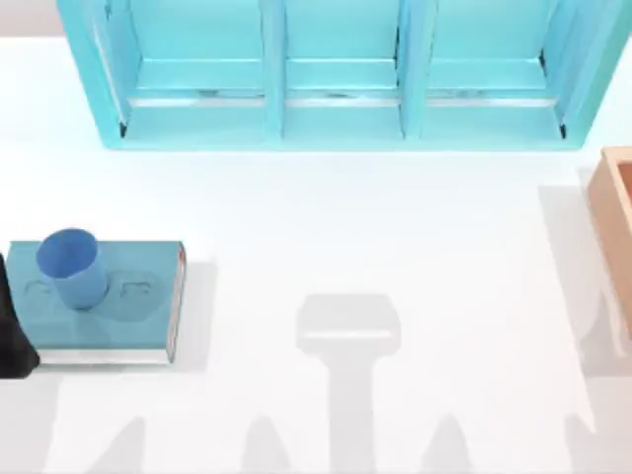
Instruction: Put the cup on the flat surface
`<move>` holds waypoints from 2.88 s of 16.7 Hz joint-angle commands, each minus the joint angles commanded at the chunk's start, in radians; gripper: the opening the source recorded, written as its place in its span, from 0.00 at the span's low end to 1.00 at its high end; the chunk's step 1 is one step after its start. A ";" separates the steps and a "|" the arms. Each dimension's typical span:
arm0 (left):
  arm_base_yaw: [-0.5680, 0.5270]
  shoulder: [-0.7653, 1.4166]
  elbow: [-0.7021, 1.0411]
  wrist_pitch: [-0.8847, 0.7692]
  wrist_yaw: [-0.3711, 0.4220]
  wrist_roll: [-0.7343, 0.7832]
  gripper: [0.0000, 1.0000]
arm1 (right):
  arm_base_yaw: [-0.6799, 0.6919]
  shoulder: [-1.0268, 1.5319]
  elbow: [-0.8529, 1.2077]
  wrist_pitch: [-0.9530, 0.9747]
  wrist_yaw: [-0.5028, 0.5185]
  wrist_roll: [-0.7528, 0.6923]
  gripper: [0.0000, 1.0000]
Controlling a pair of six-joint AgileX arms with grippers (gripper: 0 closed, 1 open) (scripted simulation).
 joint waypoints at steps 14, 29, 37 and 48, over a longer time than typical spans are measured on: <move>-0.096 0.716 0.657 -0.555 -0.004 -0.093 1.00 | 0.000 0.000 0.000 0.000 0.000 0.000 1.00; -0.245 1.772 1.612 -1.370 -0.005 -0.220 1.00 | 0.000 0.000 0.000 0.000 0.000 0.000 1.00; -0.246 1.813 1.646 -1.402 -0.005 -0.225 1.00 | 0.000 0.000 0.000 0.000 0.000 0.000 1.00; -0.246 1.860 1.310 -1.021 -0.005 -0.220 1.00 | 0.000 0.000 0.000 0.000 0.000 0.000 1.00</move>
